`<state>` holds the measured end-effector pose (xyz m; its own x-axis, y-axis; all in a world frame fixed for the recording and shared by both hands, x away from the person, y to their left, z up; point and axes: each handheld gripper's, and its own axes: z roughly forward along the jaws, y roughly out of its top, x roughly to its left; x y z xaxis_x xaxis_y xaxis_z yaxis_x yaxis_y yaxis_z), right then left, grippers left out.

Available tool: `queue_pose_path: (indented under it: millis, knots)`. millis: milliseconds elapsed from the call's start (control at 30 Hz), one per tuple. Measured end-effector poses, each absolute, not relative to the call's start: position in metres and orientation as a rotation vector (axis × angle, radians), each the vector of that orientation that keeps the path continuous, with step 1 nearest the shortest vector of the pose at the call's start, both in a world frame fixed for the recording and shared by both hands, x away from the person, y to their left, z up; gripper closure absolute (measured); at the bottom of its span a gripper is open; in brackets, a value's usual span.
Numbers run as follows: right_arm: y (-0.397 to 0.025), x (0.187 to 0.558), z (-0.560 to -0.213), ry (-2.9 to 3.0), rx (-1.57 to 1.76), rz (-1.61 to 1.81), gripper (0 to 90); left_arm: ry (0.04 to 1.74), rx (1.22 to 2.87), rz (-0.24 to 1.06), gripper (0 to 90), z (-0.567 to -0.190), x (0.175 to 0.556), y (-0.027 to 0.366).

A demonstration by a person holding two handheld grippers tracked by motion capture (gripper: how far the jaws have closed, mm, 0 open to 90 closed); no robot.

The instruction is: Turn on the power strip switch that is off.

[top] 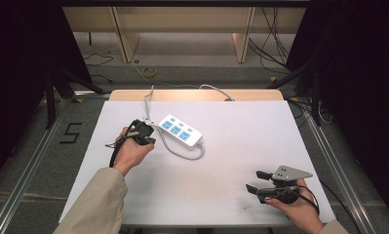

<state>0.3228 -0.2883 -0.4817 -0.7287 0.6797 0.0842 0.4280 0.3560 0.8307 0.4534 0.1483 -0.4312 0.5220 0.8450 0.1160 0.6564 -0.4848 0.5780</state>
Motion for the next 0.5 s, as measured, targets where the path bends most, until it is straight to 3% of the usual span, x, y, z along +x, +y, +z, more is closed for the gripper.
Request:
queue_pose_path:
  millis: [500]
  knots:
    - [-0.2885, 0.3229, -0.4817, 2.347, 0.986, 1.312, 33.7, 1.217, 2.313, 0.548, 89.8, -0.4322, 0.4631, 0.1454]
